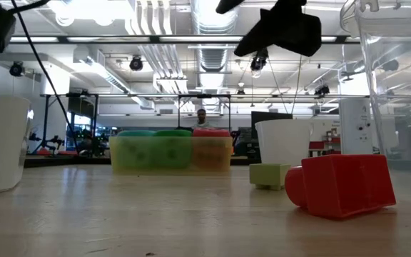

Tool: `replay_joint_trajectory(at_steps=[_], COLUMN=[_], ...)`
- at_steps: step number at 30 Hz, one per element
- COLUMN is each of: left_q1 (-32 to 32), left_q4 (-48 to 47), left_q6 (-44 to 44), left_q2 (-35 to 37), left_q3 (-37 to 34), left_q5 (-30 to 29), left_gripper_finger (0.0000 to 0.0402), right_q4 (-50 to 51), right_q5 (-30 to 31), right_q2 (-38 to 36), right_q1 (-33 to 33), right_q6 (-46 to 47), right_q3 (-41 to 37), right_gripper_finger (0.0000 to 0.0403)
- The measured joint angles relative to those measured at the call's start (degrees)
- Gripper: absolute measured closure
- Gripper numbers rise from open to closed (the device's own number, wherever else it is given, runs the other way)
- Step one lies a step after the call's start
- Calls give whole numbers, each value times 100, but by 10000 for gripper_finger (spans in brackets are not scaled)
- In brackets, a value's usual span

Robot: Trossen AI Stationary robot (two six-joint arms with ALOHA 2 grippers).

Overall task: Pick & Place Toys
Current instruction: Put the light green game piece into the white bin

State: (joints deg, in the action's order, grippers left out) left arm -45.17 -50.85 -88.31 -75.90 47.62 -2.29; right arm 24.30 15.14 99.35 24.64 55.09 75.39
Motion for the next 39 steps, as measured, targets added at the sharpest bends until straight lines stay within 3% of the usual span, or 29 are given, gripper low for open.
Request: replay_joint_trajectory(at_steps=[5,15,26,33,39], left_q1=[2,5,26,18,9], left_q4=[-16,-42,-595,-884,-964], left_q6=[193,718,948,1047,1102], left_q2=[9,9,9,9,9], left_q3=[347,822,1351,1400,1398], left_q5=[-14,-111,-116,-175,-176], left_gripper_finger=[55,55,55,55,55], right_q4=[704,761,2290,2443,2682], right_q5=[99,38,-99,-596,-619], right_q2=[0,381,1298,1738,1914], right_q1=[-125,-242,-330,-415,-494], right_q6=[331,46,-153,-324,-419], right_q3=[113,249,1296,1456,1443], right_gripper_finger=[167,167,167,167,167])
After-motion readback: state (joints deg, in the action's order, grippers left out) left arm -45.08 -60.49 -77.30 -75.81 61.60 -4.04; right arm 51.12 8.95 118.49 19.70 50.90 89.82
